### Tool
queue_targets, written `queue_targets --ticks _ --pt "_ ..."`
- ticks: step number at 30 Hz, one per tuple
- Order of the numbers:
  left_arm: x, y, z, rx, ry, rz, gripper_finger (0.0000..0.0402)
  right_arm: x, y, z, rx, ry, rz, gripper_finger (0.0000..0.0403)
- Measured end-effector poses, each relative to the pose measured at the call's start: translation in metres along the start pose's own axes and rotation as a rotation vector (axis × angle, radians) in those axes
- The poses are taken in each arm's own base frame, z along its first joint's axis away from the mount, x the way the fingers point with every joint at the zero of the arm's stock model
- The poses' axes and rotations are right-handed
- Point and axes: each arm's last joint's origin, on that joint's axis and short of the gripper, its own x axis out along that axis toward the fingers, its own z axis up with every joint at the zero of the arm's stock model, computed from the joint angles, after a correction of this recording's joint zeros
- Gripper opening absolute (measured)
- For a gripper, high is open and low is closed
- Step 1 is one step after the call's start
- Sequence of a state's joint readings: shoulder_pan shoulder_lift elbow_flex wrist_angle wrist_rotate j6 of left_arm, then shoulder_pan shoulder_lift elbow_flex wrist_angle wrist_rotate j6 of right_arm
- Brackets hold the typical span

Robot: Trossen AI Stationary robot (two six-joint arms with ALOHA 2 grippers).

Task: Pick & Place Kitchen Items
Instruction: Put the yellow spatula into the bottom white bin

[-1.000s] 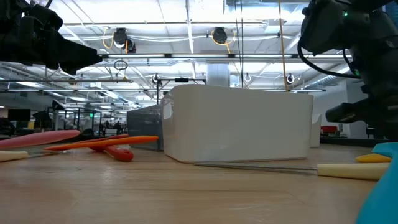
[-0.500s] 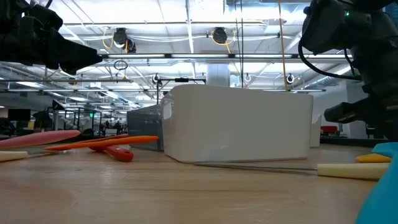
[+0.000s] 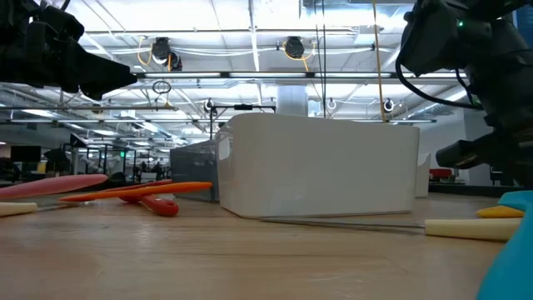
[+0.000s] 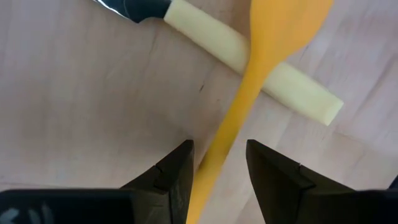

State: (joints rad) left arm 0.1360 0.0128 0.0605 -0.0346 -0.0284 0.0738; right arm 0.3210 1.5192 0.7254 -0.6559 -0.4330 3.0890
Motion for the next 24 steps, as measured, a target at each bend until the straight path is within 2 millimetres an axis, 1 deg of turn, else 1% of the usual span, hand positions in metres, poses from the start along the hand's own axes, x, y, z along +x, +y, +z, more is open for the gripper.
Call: queue_targets --ticks 10,12,16,24 --pt "0.0000 0.0000 0.0000 0.000 0.000 0.000 0.0202 0.0000 -0.0004 0.0002 -0.015 -0.001 -0.014 0.0141" --pt "0.0000 0.0000 0.0000 0.000 0.000 0.000 0.0202 -0.0005 0.0010 0.0002 -0.008 0.000 0.002 0.0141" --pt "0.0000 0.0000 0.0000 0.000 0.000 0.000 0.0202 -0.0008 0.0028 0.0004 -0.049 -0.006 0.062 0.0141" --pt "0.0000 0.0000 0.0000 0.000 0.000 0.000 0.0202 -0.0008 0.0031 0.0008 -0.093 -0.012 0.071 0.0141"
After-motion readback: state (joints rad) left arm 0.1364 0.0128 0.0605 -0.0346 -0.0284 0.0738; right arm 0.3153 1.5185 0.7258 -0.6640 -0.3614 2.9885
